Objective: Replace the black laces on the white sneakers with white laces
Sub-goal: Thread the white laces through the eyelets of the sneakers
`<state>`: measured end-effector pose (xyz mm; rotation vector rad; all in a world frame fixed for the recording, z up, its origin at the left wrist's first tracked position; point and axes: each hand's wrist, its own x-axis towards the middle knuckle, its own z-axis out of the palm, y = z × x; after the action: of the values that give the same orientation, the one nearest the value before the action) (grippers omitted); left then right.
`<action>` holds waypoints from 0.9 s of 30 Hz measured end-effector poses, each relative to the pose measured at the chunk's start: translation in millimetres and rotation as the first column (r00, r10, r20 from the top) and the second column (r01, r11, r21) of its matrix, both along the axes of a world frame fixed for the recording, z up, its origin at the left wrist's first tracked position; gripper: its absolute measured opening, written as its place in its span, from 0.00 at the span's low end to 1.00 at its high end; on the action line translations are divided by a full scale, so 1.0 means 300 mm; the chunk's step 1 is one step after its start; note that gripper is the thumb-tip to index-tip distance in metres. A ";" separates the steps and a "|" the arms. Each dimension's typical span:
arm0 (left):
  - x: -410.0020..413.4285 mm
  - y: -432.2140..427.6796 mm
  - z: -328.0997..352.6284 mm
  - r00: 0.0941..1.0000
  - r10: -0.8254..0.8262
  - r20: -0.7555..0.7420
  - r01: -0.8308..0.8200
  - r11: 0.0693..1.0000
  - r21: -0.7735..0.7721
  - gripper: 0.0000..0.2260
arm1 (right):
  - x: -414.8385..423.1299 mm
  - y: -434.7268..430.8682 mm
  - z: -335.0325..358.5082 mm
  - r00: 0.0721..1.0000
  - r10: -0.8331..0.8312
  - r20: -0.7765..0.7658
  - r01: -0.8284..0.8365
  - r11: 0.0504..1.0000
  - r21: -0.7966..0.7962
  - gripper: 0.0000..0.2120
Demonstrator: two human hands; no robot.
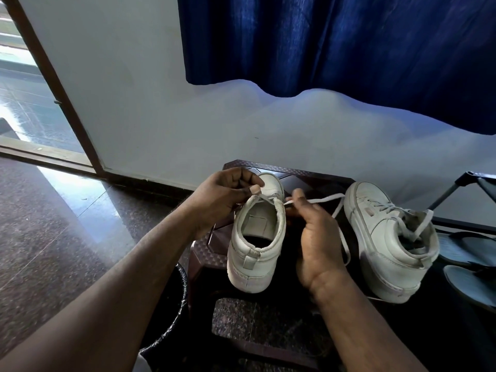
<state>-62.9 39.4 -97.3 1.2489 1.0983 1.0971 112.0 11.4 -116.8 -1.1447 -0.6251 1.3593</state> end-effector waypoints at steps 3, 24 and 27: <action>0.005 0.001 0.001 1.000 0.002 0.006 -0.002 1.000 -0.010 0.06 | -0.009 -0.015 0.024 0.998 0.035 0.044 -0.037 0.998 0.051 0.12; -0.040 -0.029 0.018 0.901 -0.143 -0.409 0.156 0.988 -0.001 0.31 | 0.034 0.017 0.029 0.994 -0.074 -0.078 0.078 0.996 0.040 0.12; -0.046 -0.031 0.024 0.892 -0.154 -0.426 0.172 0.985 0.003 0.24 | 0.030 0.016 0.034 0.996 -0.059 -0.067 0.060 0.998 0.020 0.08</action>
<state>-76.6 30.1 -90.1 1.6320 1.2688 0.7370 121.0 16.2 -106.7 -1.0883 -0.5528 1.3314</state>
